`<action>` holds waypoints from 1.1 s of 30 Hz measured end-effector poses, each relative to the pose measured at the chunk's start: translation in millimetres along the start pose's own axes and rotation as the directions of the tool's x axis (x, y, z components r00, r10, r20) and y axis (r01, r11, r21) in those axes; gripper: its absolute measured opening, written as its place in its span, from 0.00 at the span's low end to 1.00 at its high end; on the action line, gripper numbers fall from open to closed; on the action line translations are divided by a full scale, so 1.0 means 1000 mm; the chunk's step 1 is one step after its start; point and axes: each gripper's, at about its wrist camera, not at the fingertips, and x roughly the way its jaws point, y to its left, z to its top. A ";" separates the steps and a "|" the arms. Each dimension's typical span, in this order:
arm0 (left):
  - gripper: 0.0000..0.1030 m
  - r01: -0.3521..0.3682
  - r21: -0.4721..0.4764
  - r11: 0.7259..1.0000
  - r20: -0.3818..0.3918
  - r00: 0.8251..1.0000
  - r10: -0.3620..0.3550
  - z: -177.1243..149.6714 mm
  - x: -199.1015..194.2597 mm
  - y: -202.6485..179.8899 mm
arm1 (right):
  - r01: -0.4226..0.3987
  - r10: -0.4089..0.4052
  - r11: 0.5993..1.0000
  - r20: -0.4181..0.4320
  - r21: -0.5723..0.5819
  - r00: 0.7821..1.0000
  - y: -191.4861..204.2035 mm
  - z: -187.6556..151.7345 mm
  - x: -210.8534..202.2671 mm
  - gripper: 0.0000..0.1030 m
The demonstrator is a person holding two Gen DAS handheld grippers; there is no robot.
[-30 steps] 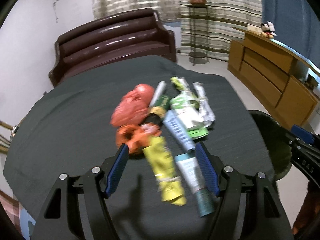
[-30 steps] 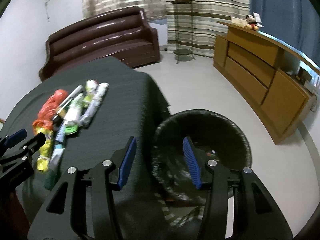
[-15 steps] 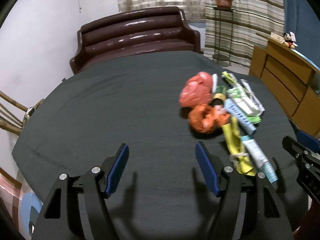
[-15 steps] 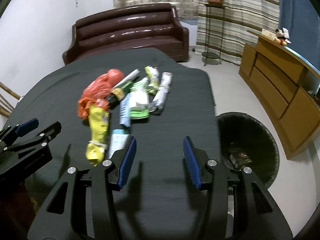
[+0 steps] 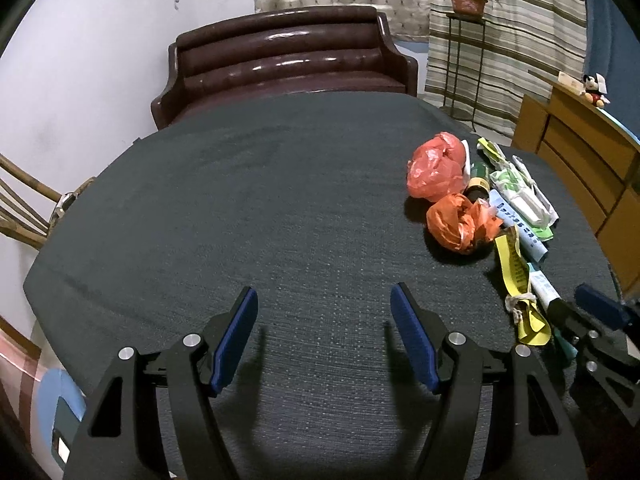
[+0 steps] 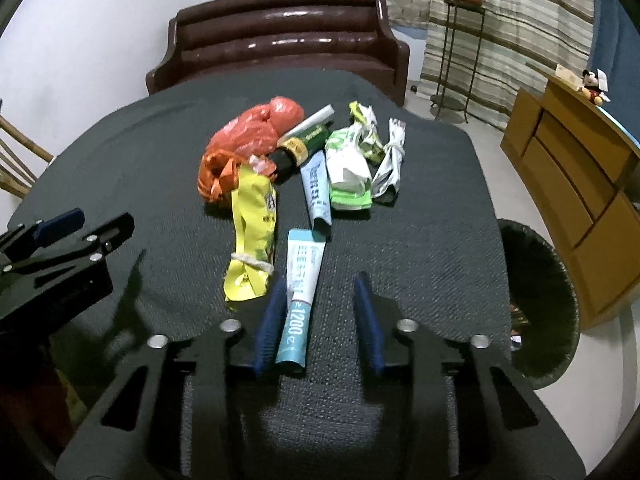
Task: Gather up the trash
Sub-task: 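Grasp the blue-white toothpaste tube with the right gripper while the left gripper grasps the yellow wrapper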
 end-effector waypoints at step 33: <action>0.69 0.121 0.073 0.990 -0.030 0.992 -0.119 0.012 -0.007 -0.080 | 0.034 -0.037 0.996 0.042 0.080 0.998 -0.071 -0.012 -0.022 0.14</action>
